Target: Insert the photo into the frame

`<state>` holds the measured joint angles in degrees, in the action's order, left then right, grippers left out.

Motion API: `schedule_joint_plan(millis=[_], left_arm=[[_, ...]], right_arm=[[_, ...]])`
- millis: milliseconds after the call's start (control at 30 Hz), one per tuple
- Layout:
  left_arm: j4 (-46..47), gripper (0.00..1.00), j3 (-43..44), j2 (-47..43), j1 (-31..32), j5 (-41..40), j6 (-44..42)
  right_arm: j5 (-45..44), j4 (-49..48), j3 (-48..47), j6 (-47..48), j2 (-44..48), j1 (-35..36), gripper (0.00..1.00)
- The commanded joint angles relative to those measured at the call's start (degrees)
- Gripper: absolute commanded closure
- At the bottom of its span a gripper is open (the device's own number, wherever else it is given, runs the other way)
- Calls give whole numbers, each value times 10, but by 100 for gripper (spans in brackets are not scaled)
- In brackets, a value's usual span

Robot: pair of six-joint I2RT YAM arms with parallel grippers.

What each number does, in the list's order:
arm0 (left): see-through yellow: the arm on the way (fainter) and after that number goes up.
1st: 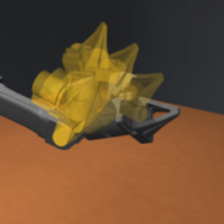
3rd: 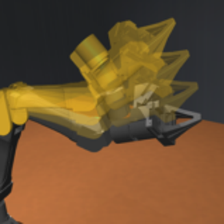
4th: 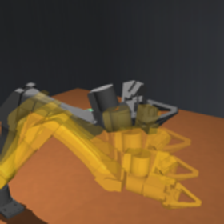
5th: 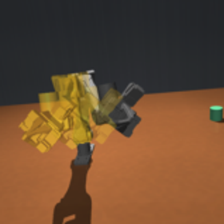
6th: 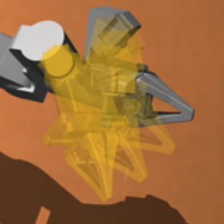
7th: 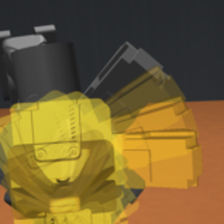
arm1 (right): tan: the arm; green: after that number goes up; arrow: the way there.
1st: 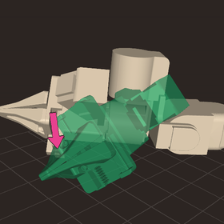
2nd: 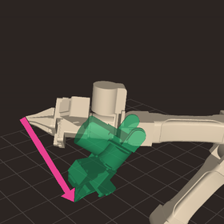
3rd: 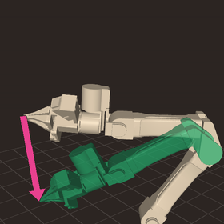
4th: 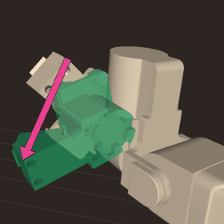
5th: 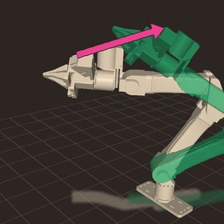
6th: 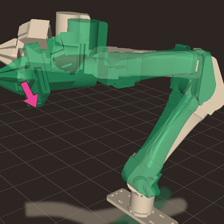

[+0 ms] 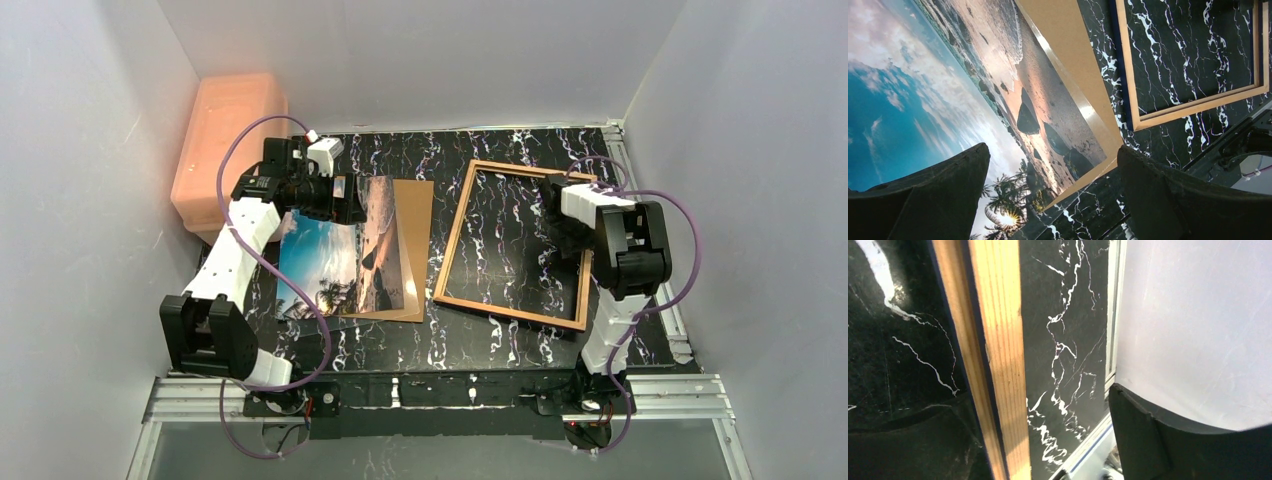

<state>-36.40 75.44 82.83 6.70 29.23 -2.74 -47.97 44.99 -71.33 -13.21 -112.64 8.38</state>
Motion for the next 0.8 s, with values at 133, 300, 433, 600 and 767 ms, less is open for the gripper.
schedule_joint_plan(millis=[133,300,433,600,767], left_arm=[[-9,1,3,-29,-5,10,-7],[-22,1,15,-26,-6,18,3],[-35,2,28,-23,-7,30,13],[-38,1,29,-29,-7,35,18],[-57,2,39,-25,-13,33,23]], right_arm=[[58,-9,-22,-9,14,-2,1],[122,-21,-47,1,57,-2,1],[205,-59,-43,10,110,-2,1],[362,-157,-13,-1,175,2,1],[397,-209,-23,-51,159,73,1]])
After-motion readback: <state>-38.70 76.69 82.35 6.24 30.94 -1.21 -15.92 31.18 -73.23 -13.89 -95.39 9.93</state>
